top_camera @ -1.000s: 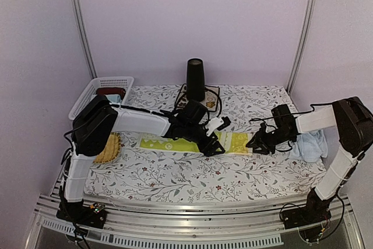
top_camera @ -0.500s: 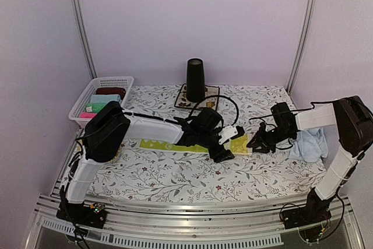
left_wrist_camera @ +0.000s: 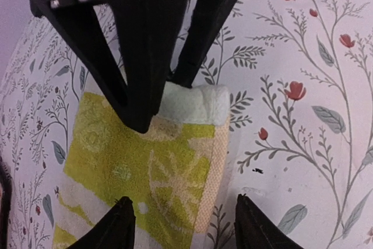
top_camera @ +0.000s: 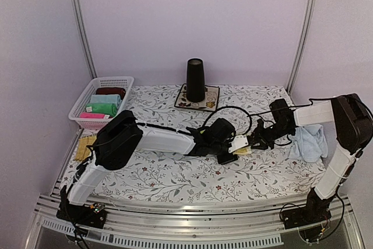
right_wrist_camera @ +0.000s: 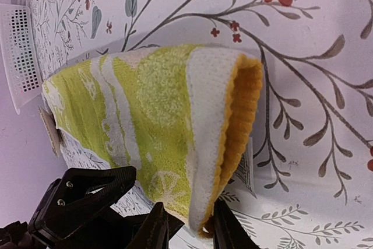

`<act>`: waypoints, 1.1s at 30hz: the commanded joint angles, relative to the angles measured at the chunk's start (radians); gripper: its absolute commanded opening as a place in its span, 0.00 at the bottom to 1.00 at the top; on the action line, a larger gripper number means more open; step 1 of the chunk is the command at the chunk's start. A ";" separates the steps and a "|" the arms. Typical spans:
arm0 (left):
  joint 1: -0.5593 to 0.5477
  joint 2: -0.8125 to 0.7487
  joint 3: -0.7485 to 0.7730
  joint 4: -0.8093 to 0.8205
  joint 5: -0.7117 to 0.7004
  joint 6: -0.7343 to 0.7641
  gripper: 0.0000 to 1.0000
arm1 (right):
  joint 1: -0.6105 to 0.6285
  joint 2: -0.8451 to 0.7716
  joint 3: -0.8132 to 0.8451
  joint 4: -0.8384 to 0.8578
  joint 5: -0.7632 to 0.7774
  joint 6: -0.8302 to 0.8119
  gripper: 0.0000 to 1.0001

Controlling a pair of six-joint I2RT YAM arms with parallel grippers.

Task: Roll the towels
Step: Adjust the towel at the center of the board.

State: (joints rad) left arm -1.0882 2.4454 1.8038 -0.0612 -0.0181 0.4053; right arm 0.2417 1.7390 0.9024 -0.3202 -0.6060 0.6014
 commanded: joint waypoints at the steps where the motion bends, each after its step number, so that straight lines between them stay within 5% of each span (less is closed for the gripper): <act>1: -0.034 0.047 0.007 0.011 -0.096 0.075 0.54 | -0.005 0.008 0.022 -0.028 -0.025 -0.033 0.28; 8: -0.058 0.056 -0.022 0.027 -0.143 0.145 0.45 | -0.023 0.009 0.016 -0.040 -0.036 -0.053 0.29; 22: -0.075 0.072 -0.026 0.037 -0.173 0.182 0.01 | -0.030 0.019 0.029 -0.058 -0.051 -0.069 0.30; 33: -0.060 0.062 -0.011 0.028 -0.135 0.138 0.00 | -0.040 0.021 0.017 -0.088 -0.022 -0.092 0.41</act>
State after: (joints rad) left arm -1.1534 2.4729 1.7870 0.0116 -0.1802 0.5709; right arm 0.2142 1.7428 0.9108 -0.3870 -0.6380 0.5316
